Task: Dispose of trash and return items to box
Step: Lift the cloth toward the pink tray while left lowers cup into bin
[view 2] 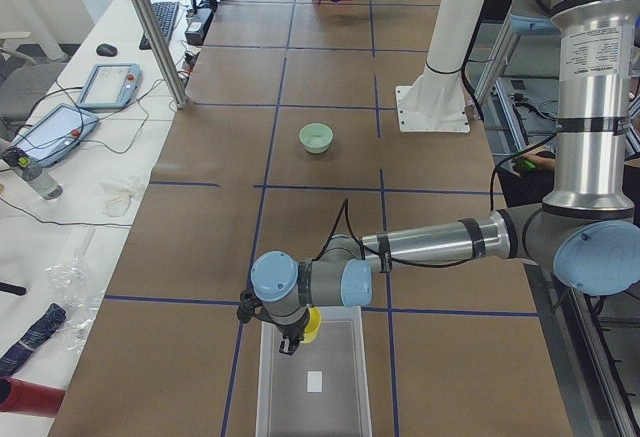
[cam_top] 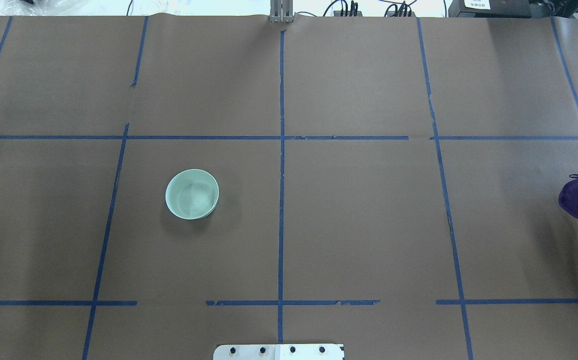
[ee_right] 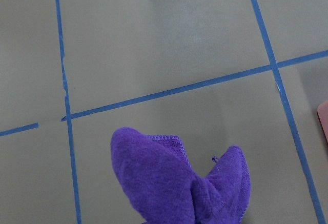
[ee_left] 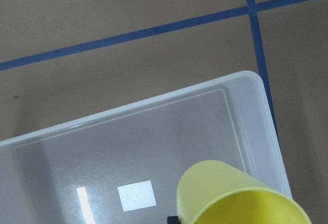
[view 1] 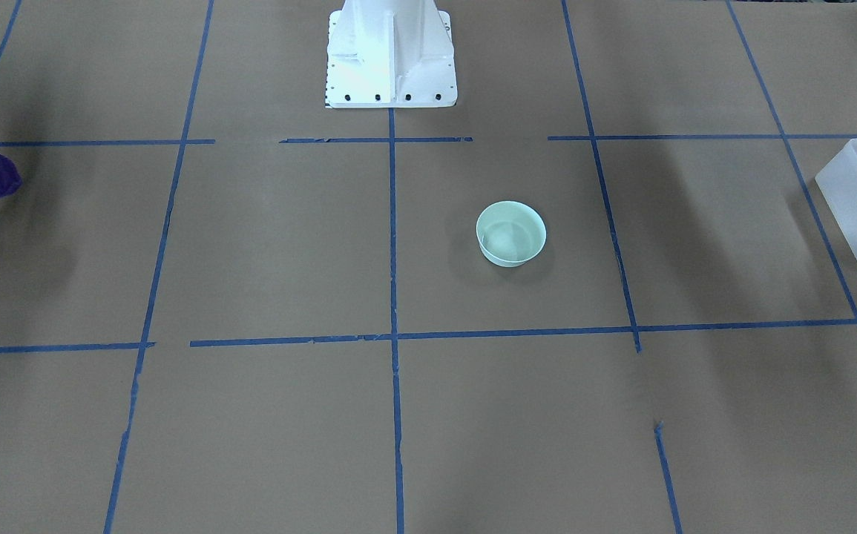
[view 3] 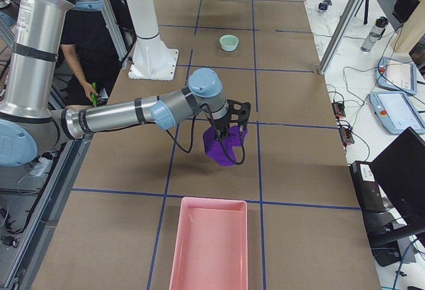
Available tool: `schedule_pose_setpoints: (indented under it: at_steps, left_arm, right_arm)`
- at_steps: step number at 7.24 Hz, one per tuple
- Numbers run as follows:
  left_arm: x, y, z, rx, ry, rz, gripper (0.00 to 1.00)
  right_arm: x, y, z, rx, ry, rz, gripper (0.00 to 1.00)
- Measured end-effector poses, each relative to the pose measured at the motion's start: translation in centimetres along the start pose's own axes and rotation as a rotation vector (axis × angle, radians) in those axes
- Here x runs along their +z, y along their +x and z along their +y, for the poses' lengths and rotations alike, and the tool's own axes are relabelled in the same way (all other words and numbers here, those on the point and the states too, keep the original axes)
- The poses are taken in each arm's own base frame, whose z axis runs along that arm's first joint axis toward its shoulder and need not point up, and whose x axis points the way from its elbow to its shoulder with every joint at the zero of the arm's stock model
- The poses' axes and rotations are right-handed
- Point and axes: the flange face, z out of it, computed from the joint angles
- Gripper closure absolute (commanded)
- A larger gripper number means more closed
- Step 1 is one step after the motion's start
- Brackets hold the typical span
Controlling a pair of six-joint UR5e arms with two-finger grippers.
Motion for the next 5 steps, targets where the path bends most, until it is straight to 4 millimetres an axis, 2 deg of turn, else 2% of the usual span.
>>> schedule_pose_setpoints:
  at_steps: [2,3,4,5]
  left_arm:
    - [2.0,0.4,0.0,0.024,-0.015,0.033,1.0]
    - [2.5,0.4,0.1,0.025,-0.022,0.038,0.67]
    - [2.7,0.3,0.2,0.024,-0.026,0.041,0.39]
    - [2.7,0.4,0.1,0.027,-0.024,0.041,0.34]
  right_arm:
    - [-2.5,2.7,0.6,-0.034,0.049,0.009,1.0]
    - [-3.4,4.3,1.0,-0.049,0.07,0.022,1.0]
    - [-4.0,5.5,1.4,-0.059,0.086,0.035,1.0]
    - [-4.4,6.5,1.6,-0.067,0.102,0.059,1.0]
